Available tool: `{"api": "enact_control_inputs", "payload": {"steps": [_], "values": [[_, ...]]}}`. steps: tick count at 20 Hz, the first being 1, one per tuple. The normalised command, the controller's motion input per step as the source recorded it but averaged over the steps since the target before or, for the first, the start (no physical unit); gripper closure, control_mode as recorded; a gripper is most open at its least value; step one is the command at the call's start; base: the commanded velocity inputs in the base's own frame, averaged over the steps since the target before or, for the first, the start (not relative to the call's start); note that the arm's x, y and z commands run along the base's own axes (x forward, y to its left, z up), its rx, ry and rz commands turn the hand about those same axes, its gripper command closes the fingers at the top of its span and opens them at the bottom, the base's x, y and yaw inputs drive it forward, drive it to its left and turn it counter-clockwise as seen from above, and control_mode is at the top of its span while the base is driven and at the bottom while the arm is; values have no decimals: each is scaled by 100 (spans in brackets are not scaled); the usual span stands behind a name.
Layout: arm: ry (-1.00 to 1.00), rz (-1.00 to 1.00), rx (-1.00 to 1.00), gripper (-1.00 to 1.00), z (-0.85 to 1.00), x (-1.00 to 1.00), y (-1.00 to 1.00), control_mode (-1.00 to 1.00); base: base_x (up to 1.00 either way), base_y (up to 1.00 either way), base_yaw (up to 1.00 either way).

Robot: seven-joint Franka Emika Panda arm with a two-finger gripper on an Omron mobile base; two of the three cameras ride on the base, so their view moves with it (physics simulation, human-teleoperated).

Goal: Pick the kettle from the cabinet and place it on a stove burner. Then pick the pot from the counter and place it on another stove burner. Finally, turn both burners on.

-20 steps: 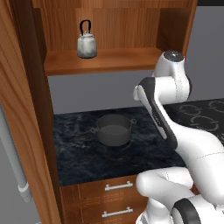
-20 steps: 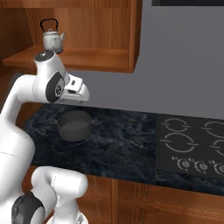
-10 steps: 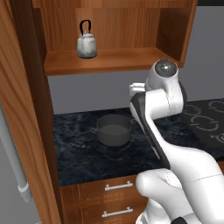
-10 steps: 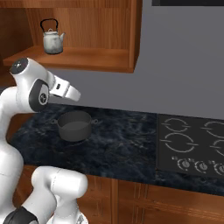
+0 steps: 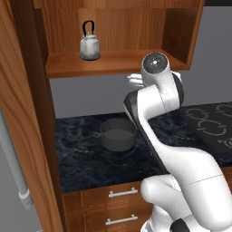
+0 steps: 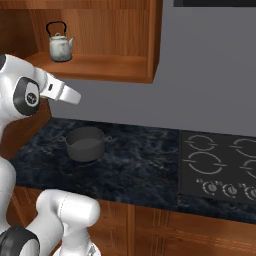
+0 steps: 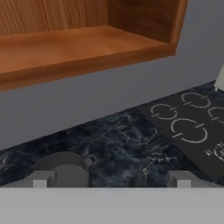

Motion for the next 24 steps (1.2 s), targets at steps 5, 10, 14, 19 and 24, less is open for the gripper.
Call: {"api": "enact_control_inputs", "payload": {"steps": [5, 10, 14, 19, 24], "values": [[-10, -5, -3, -100, 42, 1, 7, -100, 0, 0, 0], [-16, 0, -3, -100, 33, 0, 3, -100, 0, 0, 0], [-19, 0, -3, -100, 24, 0, 7, -100, 0, 0, 0], [-19, 0, -1, -100, 19, 0, 7, -100, 0, 0, 0], [-18, 0, -2, -100, 26, 0, 10, -100, 0, 0, 0]]}}
